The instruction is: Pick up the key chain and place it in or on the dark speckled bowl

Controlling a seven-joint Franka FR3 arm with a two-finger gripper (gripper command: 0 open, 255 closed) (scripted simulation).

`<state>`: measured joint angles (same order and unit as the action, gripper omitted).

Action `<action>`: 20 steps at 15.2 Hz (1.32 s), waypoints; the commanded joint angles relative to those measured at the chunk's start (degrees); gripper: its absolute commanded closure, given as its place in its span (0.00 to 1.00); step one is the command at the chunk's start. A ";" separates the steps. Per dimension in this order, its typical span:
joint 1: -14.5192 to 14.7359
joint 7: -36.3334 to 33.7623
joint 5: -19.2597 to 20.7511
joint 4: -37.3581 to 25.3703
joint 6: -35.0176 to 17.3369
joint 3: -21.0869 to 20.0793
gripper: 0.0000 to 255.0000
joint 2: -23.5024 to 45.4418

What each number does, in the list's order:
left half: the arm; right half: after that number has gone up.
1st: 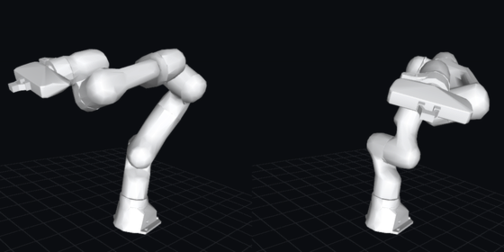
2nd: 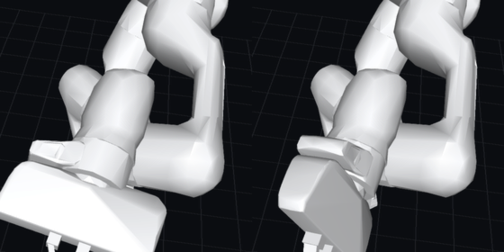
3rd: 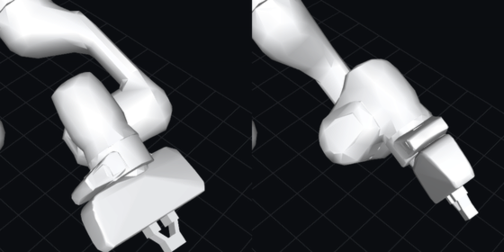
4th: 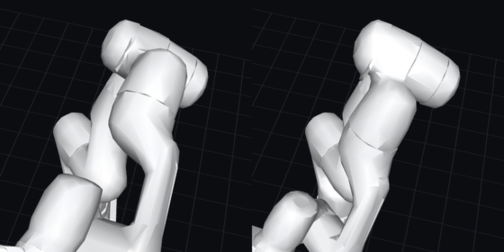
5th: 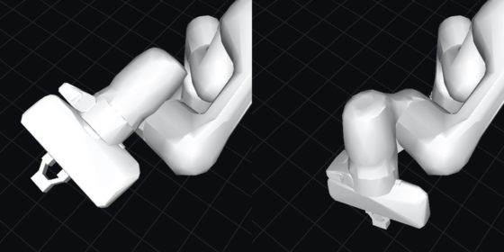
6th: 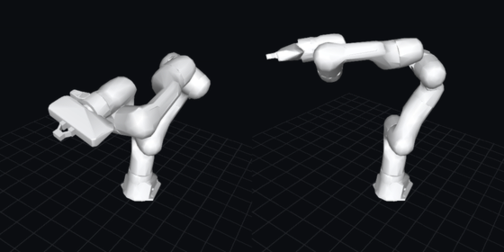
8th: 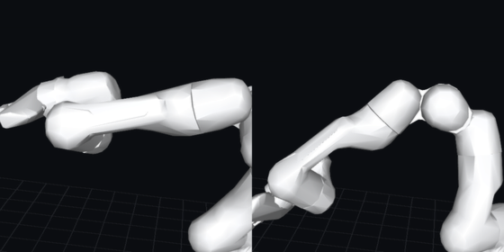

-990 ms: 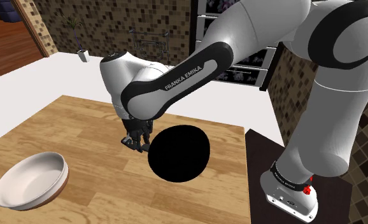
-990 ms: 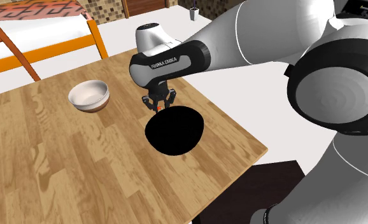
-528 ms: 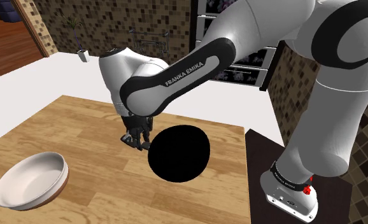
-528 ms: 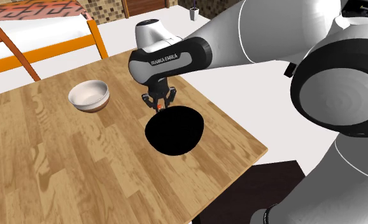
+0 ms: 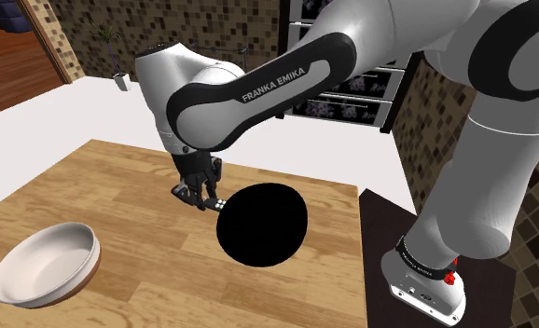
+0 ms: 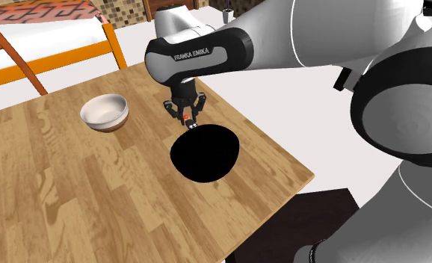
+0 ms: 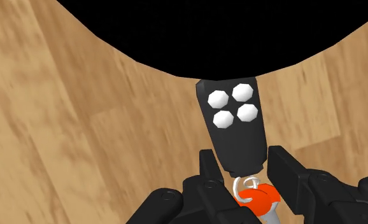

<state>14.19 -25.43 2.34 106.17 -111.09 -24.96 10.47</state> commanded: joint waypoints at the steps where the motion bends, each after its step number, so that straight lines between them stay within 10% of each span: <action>1: -0.05 0.13 -0.22 -1.06 1.51 -0.04 1.00 -0.46; 20: -0.01 0.36 -1.07 -13.63 15.68 -0.32 1.00 -2.23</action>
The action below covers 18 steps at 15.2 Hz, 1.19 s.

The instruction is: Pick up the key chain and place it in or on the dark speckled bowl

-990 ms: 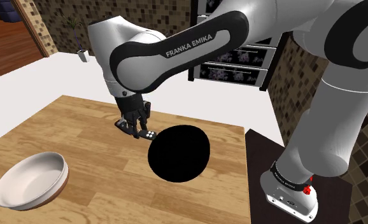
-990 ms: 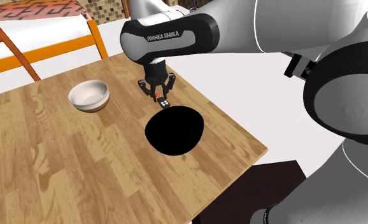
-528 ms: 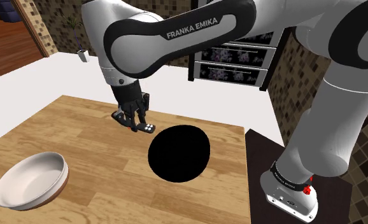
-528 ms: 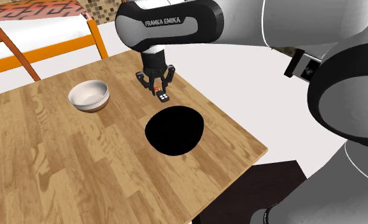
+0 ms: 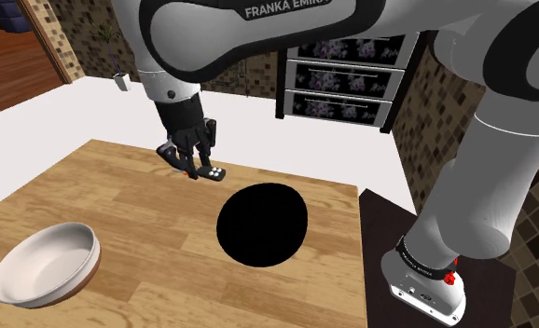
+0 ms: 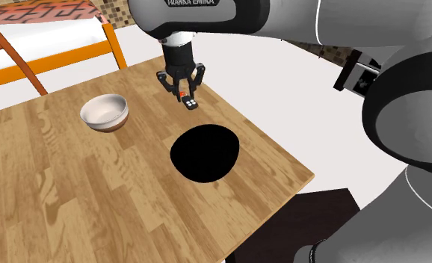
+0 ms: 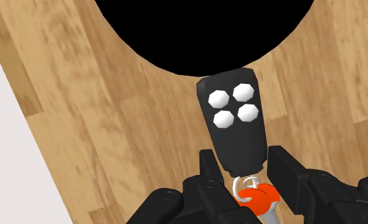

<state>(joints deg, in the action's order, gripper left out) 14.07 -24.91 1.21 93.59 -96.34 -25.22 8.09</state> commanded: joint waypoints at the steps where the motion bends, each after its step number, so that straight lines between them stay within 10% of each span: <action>1: 0.14 -0.19 0.07 -1.88 1.72 -0.08 1.00 0.20; 18: 1.79 4.24 -13.01 30.40 0.50 1.84 1.00 -33.18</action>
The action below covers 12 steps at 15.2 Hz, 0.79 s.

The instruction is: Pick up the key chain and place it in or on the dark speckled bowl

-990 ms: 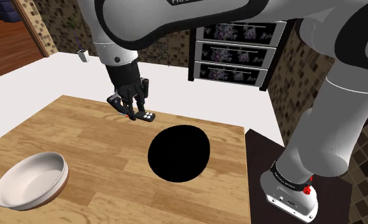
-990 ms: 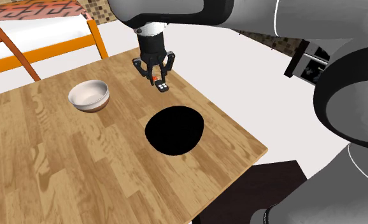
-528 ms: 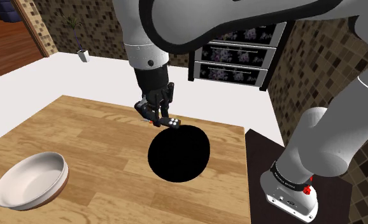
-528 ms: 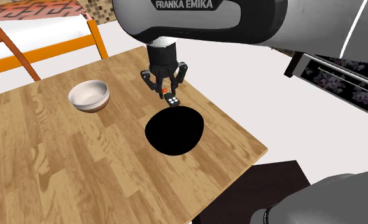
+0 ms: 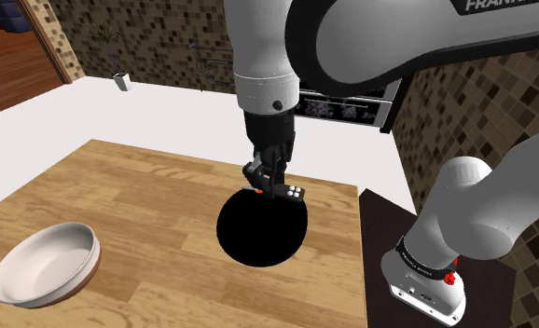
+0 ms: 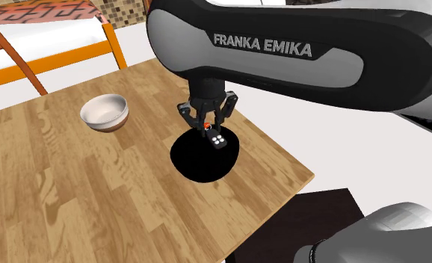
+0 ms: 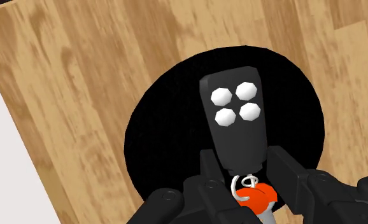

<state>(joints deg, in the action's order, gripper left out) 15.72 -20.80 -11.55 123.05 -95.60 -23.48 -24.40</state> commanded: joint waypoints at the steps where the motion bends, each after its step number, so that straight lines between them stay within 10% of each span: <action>1: 0.18 0.18 -0.32 1.71 -1.01 0.00 1.00 -0.71; 12: 0.50 0.53 -0.99 9.48 -9.56 -1.23 1.00 0.09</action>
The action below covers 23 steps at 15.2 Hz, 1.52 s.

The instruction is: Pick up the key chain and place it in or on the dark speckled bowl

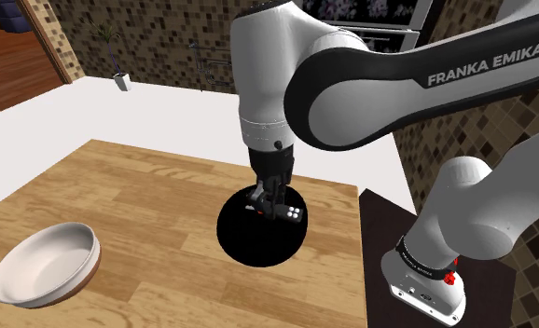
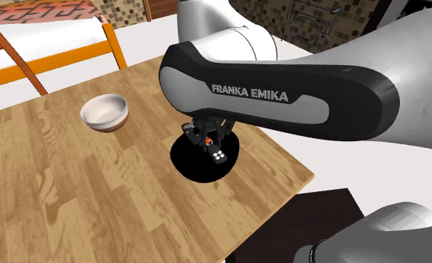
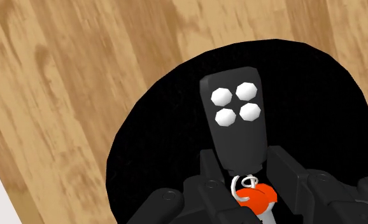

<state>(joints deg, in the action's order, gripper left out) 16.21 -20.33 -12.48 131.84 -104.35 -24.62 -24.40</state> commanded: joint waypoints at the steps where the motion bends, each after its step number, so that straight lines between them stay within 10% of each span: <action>1: 0.05 0.08 -0.13 1.71 -2.08 -0.30 1.00 0.35; 9: 0.05 0.08 -0.13 1.71 -2.08 -0.30 1.00 0.36; 10: 0.05 0.09 -0.13 1.71 -2.08 -0.29 0.00 0.35; 23: -0.42 -0.13 0.67 -5.30 5.20 0.78 0.00 0.10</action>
<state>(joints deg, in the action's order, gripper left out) 15.79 -20.44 -11.81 126.67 -99.32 -23.84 -24.28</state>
